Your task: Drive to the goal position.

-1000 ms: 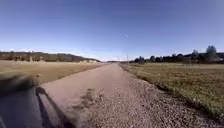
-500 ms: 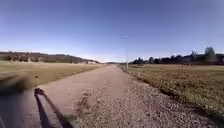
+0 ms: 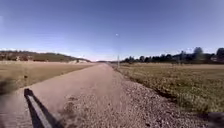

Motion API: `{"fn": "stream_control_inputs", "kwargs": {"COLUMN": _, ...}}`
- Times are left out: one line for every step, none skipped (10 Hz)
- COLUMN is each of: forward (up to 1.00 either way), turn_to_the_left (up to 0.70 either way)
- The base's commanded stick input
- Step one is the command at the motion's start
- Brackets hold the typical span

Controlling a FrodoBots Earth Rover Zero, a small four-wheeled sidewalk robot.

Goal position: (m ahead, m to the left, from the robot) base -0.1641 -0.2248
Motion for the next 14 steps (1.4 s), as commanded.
{"fn": "stream_control_inputs", "kwargs": {"forward": 0.50, "turn_to_the_left": 0.00}}
{"fn": "stream_control_inputs", "kwargs": {"forward": 0.50, "turn_to_the_left": 0.00}}
{"fn": "stream_control_inputs", "kwargs": {"forward": 0.50, "turn_to_the_left": 0.00}}
{"fn": "stream_control_inputs", "kwargs": {"forward": 0.50, "turn_to_the_left": 0.00}}
{"fn": "stream_control_inputs", "kwargs": {"forward": 0.50, "turn_to_the_left": 0.00}}
{"fn": "stream_control_inputs", "kwargs": {"forward": 0.50, "turn_to_the_left": 0.00}}
{"fn": "stream_control_inputs", "kwargs": {"forward": 0.50, "turn_to_the_left": 0.00}}
{"fn": "stream_control_inputs", "kwargs": {"forward": 0.50, "turn_to_the_left": 0.00}}
{"fn": "stream_control_inputs", "kwargs": {"forward": 0.50, "turn_to_the_left": 0.00}}
{"fn": "stream_control_inputs", "kwargs": {"forward": 0.50, "turn_to_the_left": 0.00}}
{"fn": "stream_control_inputs", "kwargs": {"forward": 0.50, "turn_to_the_left": 0.00}}
{"fn": "stream_control_inputs", "kwargs": {"forward": 0.50, "turn_to_the_left": 0.00}}
{"fn": "stream_control_inputs", "kwargs": {"forward": 0.50, "turn_to_the_left": 0.00}}
{"fn": "stream_control_inputs", "kwargs": {"forward": 0.50, "turn_to_the_left": 0.00}}
